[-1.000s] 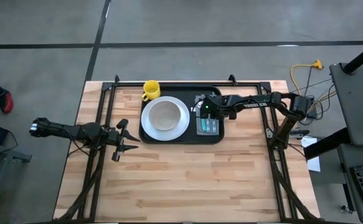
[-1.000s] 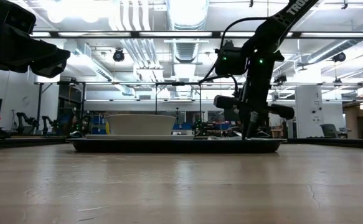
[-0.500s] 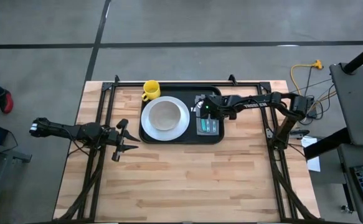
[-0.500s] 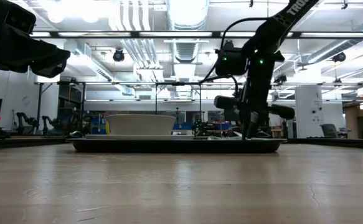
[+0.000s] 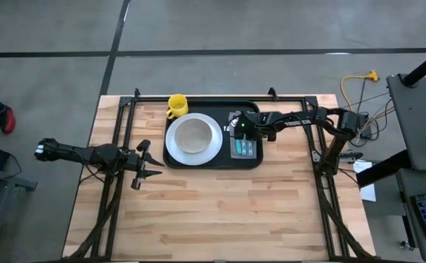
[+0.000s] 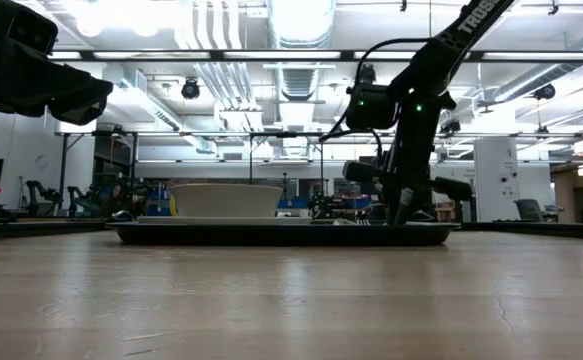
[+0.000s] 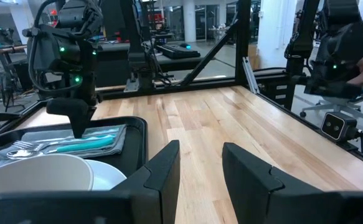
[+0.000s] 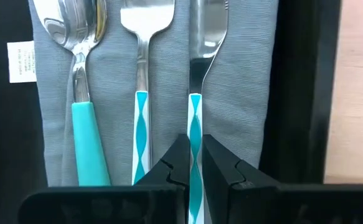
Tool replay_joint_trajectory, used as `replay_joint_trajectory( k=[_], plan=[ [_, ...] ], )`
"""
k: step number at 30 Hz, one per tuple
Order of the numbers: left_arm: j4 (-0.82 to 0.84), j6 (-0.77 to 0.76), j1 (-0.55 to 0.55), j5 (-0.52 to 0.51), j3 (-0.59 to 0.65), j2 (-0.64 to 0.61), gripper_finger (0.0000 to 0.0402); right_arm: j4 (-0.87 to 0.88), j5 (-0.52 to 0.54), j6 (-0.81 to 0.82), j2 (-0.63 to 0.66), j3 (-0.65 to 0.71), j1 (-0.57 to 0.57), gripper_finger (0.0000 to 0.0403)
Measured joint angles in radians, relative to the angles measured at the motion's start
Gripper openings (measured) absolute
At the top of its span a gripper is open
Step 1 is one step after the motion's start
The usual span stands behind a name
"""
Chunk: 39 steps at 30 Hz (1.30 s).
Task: Set up tray
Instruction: Put the white knife on top of the napkin beside the white fork
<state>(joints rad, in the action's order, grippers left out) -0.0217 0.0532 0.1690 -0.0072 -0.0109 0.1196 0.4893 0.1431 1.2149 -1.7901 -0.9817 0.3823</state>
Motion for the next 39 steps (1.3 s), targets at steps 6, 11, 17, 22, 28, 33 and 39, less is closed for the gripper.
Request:
replay_joint_trajectory(
  k=[6, 11, 17, 22, 28, 33, 39],
  plan=[
    [0.000, 0.000, 0.000, 0.000, 0.000, 0.000, 0.0102, 0.003, -0.033, 0.004, -0.034, -0.016, 0.014, 0.0013],
    [0.000, 0.000, 0.000, 0.000, 0.000, 0.000, 0.0102, 0.001, -0.038, -0.013, -0.018, -0.019, 0.014, 0.0013],
    [0.000, 0.000, 0.000, 0.000, 0.000, 0.000, 0.0102, 0.002, -0.038, -0.021, -0.018, -0.025, 0.013, 0.0013],
    [0.000, 0.000, 0.000, 0.000, 0.000, 0.000, 0.0102, 0.000, -0.038, -0.060, -0.018, -0.025, 0.013, 0.0013],
    [0.000, 0.000, 0.000, 0.000, 0.000, 0.000, 0.0102, 0.000, -0.038, -0.065, -0.018, -0.025, 0.013, 0.0013],
    [0.000, 0.000, 0.000, 0.000, 0.000, 0.000, 0.0102, 0.000, -0.038, -0.067, -0.015, -0.025, 0.013, 0.0013],
    [0.000, 0.000, 0.000, 0.000, 0.000, 0.000, 0.0102, 0.001, -0.039, -0.076, -0.001, -0.023, 0.013, 0.0013]
  ],
)
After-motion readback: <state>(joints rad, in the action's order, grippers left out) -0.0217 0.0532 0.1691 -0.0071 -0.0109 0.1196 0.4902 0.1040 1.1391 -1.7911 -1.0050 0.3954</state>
